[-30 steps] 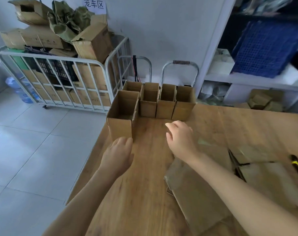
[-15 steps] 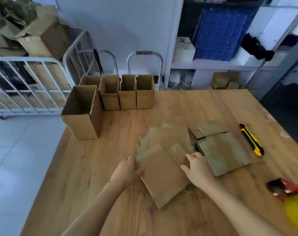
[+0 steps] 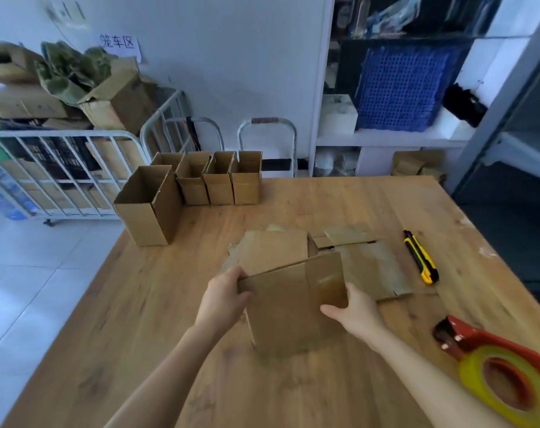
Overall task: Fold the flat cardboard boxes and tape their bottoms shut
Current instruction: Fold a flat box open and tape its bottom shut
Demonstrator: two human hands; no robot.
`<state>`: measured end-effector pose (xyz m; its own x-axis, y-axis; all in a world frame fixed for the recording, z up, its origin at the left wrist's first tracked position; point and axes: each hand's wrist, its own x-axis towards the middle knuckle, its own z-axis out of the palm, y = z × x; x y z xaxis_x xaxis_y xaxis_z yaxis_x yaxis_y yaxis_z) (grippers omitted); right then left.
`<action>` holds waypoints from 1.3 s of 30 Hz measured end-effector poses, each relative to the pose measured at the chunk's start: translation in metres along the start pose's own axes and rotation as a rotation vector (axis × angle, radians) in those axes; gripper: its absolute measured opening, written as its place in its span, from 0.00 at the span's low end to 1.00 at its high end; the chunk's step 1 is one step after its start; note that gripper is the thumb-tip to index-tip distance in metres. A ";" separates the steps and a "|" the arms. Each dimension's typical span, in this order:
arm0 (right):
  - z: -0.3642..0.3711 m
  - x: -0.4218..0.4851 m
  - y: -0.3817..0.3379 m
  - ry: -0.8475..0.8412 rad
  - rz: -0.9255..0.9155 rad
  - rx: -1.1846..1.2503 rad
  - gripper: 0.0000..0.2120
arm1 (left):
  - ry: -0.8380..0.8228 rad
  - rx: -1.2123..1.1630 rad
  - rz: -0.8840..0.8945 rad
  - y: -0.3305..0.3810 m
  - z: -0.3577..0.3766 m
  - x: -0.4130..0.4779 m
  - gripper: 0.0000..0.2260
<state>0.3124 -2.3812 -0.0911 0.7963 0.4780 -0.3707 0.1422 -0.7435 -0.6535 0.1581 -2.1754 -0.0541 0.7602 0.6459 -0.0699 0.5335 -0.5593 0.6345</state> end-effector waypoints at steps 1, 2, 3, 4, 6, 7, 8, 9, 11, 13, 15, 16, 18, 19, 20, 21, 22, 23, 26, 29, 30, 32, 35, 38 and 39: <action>-0.009 -0.005 0.008 0.010 -0.015 0.008 0.30 | 0.022 -0.006 -0.002 0.010 0.006 -0.009 0.06; -0.017 -0.011 0.016 0.024 -0.042 0.024 0.27 | 0.047 -0.021 0.001 0.020 0.013 -0.017 0.05; -0.025 -0.017 0.024 0.032 -0.058 0.037 0.25 | 0.074 -0.035 0.000 0.028 0.019 -0.025 0.05; -0.031 -0.022 0.032 0.045 -0.081 0.042 0.23 | 0.106 -0.049 -0.005 0.036 0.026 -0.033 0.05; -0.040 -0.033 0.049 0.046 -0.102 0.028 0.26 | 0.160 -0.093 -0.042 0.051 0.039 -0.049 0.08; -0.042 -0.036 0.060 0.042 -0.118 0.024 0.32 | 0.178 -0.117 -0.062 0.058 0.045 -0.056 0.09; -0.043 -0.039 0.068 0.032 -0.132 0.027 0.40 | 0.190 -0.132 -0.074 0.064 0.050 -0.063 0.10; -0.045 -0.044 0.075 0.008 -0.129 0.037 0.46 | 0.196 -0.134 -0.080 0.071 0.054 -0.070 0.12; -0.049 -0.054 0.083 -0.019 -0.151 0.061 0.50 | 0.200 -0.125 -0.059 0.083 0.061 -0.080 0.14; -0.049 -0.061 0.088 -0.018 -0.206 0.112 0.45 | 0.176 -0.100 -0.010 0.096 0.065 -0.089 0.15; -0.049 -0.067 0.088 0.002 -0.258 0.155 0.38 | 0.140 -0.075 0.034 0.107 0.069 -0.094 0.13; -0.051 -0.070 0.087 0.003 -0.283 0.171 0.37 | 0.125 -0.067 0.048 0.112 0.070 -0.096 0.12; -0.054 -0.073 0.087 -0.013 -0.323 0.210 0.34 | 0.108 -0.065 0.073 0.118 0.069 -0.098 0.12; -0.057 -0.073 0.088 -0.019 -0.342 0.230 0.34 | 0.104 -0.067 0.095 0.120 0.067 -0.098 0.13; -0.060 -0.074 0.089 -0.017 -0.356 0.243 0.34 | 0.092 -0.074 0.121 0.122 0.064 -0.099 0.13; -0.064 -0.074 0.091 -0.018 -0.363 0.254 0.35 | 0.076 -0.082 0.145 0.122 0.061 -0.101 0.13; -0.067 -0.074 0.093 -0.030 -0.366 0.251 0.36 | 0.053 -0.093 0.162 0.122 0.058 -0.103 0.13; -0.070 -0.074 0.094 -0.051 -0.377 0.239 0.39 | 0.027 -0.102 0.171 0.121 0.055 -0.106 0.11; -0.071 -0.072 0.094 -0.122 -0.387 0.191 0.44 | -0.018 -0.097 0.161 0.115 0.047 -0.110 0.06; -0.063 -0.066 0.091 -0.165 -0.358 0.190 0.46 | -0.018 -0.066 0.118 0.106 0.044 -0.108 0.12; -0.061 -0.064 0.091 -0.175 -0.347 0.185 0.47 | -0.030 -0.060 0.112 0.104 0.044 -0.107 0.12; -0.058 -0.062 0.093 -0.198 -0.318 0.177 0.47 | -0.063 -0.044 0.115 0.100 0.045 -0.105 0.10; -0.059 -0.061 0.098 -0.217 -0.288 0.158 0.47 | -0.057 -0.059 0.135 0.095 0.049 -0.102 0.13; -0.060 -0.060 0.103 -0.241 -0.282 0.157 0.52 | -0.018 -0.106 0.122 0.092 0.052 -0.100 0.16; -0.061 -0.059 0.105 -0.246 -0.281 0.161 0.53 | -0.019 -0.119 0.125 0.091 0.054 -0.100 0.16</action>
<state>0.3156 -2.5157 -0.0974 0.5724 0.7645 -0.2964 0.2249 -0.4940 -0.8398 0.1506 -2.3189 -0.0311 0.8254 0.5646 0.0020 0.3871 -0.5684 0.7260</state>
